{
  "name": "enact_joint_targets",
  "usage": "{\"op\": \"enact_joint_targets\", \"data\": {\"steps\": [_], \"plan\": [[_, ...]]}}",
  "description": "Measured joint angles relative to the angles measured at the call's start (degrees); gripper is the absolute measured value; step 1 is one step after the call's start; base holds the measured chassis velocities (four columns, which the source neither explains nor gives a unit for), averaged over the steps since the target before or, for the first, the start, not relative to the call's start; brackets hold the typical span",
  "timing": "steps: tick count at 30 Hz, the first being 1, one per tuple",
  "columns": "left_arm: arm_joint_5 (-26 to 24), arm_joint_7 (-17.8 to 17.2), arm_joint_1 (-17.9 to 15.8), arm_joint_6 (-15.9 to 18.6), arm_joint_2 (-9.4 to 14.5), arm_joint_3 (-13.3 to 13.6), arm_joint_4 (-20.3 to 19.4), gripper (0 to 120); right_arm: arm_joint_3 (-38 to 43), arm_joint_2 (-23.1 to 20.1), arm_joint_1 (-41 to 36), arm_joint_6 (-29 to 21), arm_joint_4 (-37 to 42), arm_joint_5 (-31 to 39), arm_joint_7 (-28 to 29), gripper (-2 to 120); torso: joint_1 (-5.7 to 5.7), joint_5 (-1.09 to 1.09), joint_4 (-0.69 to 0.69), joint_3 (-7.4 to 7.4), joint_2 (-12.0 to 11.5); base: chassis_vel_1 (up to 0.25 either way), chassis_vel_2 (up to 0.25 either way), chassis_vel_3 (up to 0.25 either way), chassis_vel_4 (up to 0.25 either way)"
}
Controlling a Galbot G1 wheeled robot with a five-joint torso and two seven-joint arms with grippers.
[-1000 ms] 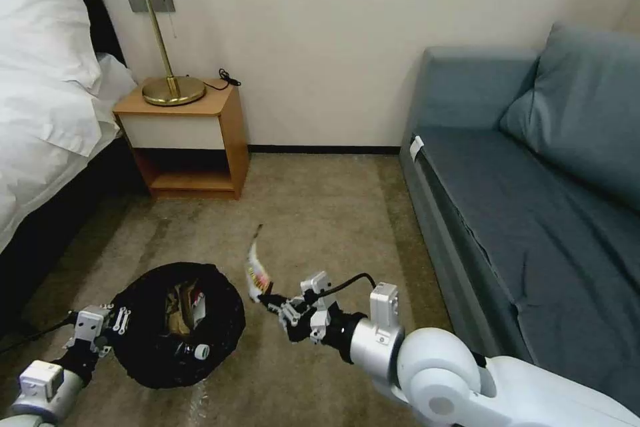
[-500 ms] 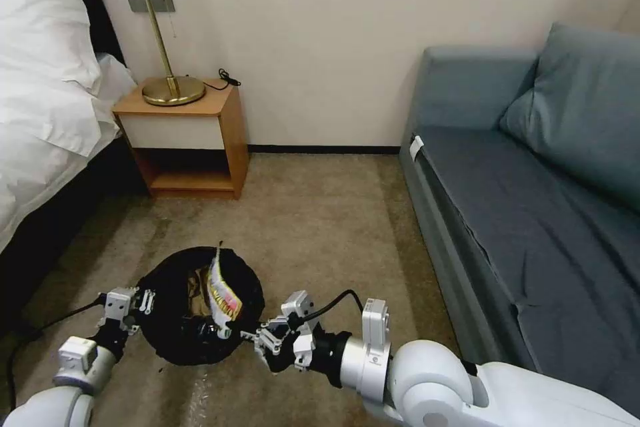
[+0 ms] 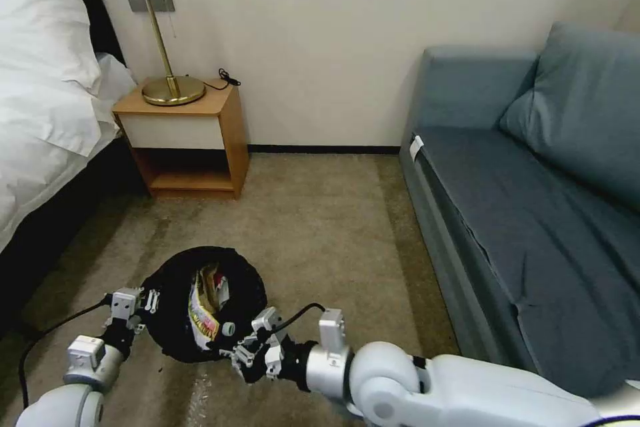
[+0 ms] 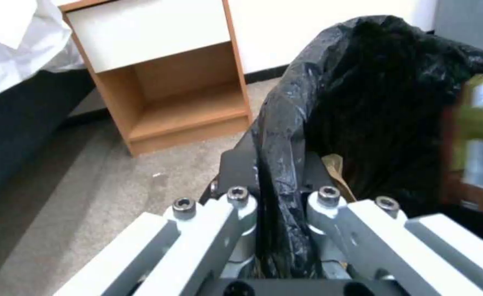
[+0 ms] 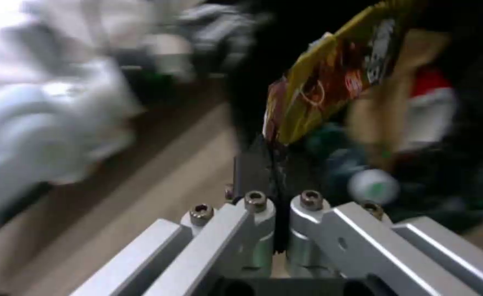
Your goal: Pick up the trash bin, then pick up the garbage on the floor and place it into the trash bin.
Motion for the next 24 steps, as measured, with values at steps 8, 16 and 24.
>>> {"op": "enact_joint_targets", "data": {"steps": [8, 16, 24], "plan": [[-1.52, 0.67, 0.81, -0.96, 1.08, -1.44, 0.31, 5, 1.13, 10.18, 2.29, 3.53, -18.96, -2.43, 2.82, 0, 0.0, 0.0, 0.0, 0.0, 0.0, 0.0, 0.0, 0.0, 0.0], [-1.82, 0.9, 1.19, -1.11, 1.54, -1.4, 0.29, 5, 3.44, 13.23, 0.8, 3.81, -24.71, -4.84, 4.34, 28, 0.0, 0.0, -0.02, 0.0, 0.0, 0.0, 0.0, 0.0, 0.0], [-1.96, 0.8, 1.37, -1.13, 1.76, -1.41, 0.29, 5, 5.08, 13.19, -1.08, 0.5, -21.43, -4.94, 8.0, 54, 0.0, 0.0, -0.01, 0.0, 0.0, 0.0, 0.0, 0.0, 0.0]]}}
